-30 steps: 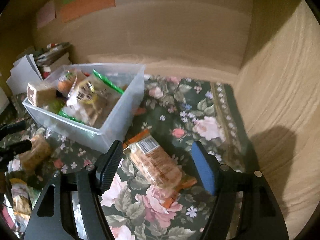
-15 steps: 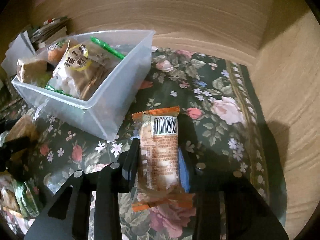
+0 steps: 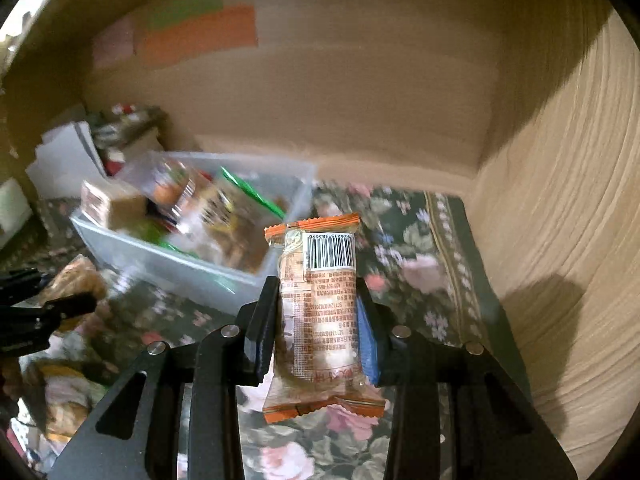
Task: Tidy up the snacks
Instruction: 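Grasp the clear bag of round buns with the left gripper while the right grasps the orange-wrapped bar, then lower the bun bag and orange bar into the clear box and open both grippers, then grasp the yellow chip bag with the left gripper while the right grasps the green pea bag, then lower the chip bag and pea bag into the clear box and open both grippers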
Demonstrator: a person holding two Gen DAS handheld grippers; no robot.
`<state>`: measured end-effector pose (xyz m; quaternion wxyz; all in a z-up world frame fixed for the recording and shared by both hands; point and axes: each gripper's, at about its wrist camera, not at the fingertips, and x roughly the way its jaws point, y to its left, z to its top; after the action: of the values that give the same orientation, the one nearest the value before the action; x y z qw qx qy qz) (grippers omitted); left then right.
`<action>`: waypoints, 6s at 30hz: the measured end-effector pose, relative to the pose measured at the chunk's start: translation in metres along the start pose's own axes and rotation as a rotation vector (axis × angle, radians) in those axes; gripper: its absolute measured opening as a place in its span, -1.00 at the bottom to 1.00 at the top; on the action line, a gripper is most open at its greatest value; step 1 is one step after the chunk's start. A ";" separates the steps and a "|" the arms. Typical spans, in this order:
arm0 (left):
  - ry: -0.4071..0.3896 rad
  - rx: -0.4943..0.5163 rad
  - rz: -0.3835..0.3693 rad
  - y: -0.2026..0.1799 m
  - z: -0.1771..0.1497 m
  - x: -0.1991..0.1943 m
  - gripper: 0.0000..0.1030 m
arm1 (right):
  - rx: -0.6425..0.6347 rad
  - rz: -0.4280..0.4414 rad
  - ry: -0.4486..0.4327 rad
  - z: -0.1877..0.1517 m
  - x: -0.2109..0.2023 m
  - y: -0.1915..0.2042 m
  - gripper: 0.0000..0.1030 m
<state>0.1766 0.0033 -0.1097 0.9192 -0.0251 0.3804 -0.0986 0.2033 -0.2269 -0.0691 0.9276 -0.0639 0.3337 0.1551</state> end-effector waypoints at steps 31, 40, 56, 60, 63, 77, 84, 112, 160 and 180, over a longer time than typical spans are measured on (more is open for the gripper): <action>-0.141 -0.059 0.070 0.048 0.110 0.020 -0.14 | -0.038 0.107 -0.057 0.076 0.058 0.068 -0.37; -0.105 -0.055 0.059 0.052 0.116 0.044 -0.14 | -0.034 0.100 0.008 0.080 0.090 0.067 -0.37; -0.146 -0.023 0.073 0.043 0.114 0.032 0.16 | -0.060 0.080 -0.016 0.081 0.084 0.071 0.11; -0.179 -0.020 0.074 0.041 0.109 0.012 0.32 | -0.070 0.084 -0.045 0.079 0.067 0.074 0.17; -0.199 -0.008 0.075 0.037 0.101 -0.005 0.43 | -0.077 0.097 -0.063 0.074 0.052 0.075 0.20; -0.185 0.028 0.071 0.011 0.030 -0.047 0.86 | -0.079 0.136 -0.074 0.003 -0.010 0.074 0.51; -0.092 -0.011 0.055 0.011 -0.009 -0.034 0.86 | -0.065 0.170 0.019 -0.044 -0.003 0.084 0.51; 0.059 -0.040 0.051 -0.049 -0.083 -0.008 0.86 | 0.037 0.179 0.057 -0.105 -0.018 0.051 -0.10; -0.151 0.051 -0.049 -0.027 0.070 0.021 -0.46 | -0.015 0.096 -0.043 0.013 0.034 0.041 -0.11; -0.093 0.029 -0.024 -0.013 0.085 0.065 -0.18 | -0.011 0.070 0.005 0.022 0.069 0.035 0.02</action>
<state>0.2794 -0.0252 -0.0933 0.9349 -0.0207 0.3355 -0.1137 0.2556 -0.1718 -0.0966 0.9205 -0.0578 0.3371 0.1890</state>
